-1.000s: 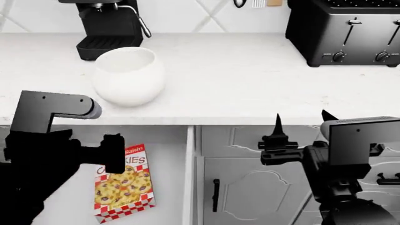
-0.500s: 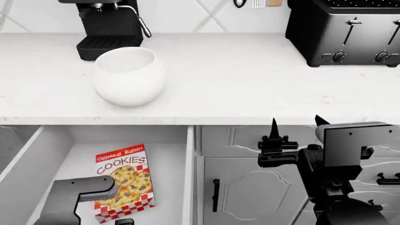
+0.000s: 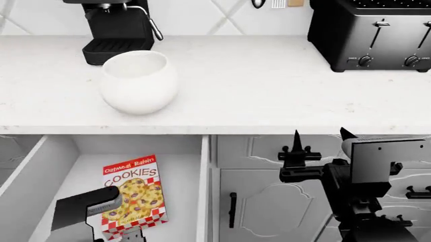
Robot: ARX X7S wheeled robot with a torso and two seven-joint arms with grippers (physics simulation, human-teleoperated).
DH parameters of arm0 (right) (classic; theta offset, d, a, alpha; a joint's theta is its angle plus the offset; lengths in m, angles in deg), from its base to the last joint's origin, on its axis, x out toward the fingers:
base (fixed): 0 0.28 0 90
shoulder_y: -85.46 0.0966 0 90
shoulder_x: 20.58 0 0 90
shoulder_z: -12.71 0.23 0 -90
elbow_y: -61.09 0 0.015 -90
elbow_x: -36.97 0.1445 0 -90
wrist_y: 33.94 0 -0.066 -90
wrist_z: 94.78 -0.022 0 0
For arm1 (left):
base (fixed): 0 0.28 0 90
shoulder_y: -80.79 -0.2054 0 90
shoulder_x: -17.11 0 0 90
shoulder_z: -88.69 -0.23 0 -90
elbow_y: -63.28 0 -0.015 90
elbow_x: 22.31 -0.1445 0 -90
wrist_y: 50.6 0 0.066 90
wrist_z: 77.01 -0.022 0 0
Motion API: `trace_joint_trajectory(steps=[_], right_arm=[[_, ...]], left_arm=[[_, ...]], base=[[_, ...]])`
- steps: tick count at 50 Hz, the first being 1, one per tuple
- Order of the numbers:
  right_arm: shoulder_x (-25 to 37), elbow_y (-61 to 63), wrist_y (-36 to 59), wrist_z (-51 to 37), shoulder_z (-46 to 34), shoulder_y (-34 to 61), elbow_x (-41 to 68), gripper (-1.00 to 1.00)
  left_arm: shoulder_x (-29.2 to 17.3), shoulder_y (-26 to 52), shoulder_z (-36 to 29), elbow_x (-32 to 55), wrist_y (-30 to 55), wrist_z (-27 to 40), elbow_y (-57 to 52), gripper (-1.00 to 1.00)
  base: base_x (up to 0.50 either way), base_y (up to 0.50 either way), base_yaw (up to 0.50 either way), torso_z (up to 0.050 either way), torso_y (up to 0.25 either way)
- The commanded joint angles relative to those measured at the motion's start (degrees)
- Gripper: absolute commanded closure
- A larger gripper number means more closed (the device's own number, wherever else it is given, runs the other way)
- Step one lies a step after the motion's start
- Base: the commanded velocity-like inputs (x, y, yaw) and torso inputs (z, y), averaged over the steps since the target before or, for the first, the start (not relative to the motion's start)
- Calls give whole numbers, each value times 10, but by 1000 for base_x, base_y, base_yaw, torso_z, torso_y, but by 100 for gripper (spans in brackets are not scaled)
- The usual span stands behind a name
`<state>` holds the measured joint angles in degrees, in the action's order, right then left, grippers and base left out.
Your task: Place the bar in the bowl and close the drawer.
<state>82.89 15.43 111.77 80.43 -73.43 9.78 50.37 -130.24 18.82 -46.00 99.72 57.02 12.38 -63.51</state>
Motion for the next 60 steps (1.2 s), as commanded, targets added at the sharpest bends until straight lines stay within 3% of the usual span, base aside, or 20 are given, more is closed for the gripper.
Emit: trace_joint_trajectory(steps=[1, 19, 60], right_arm=[[2, -2, -9, 0, 8, -8, 6, -100], [4, 2, -15, -6, 5, -8, 10, -100], [10, -3, -23, -15, -7, -10, 20, -100]], left_arm=[[21, 52, -99, -40, -92, -2, 37, -100], [91, 43, -151, -74, -85, -50, 156, -100], [118, 33, -225, -112, -26, -80, 251, -100]], base=[[0, 0, 0, 0, 0], [0, 0, 0, 0, 0], [0, 0, 0, 0, 0]])
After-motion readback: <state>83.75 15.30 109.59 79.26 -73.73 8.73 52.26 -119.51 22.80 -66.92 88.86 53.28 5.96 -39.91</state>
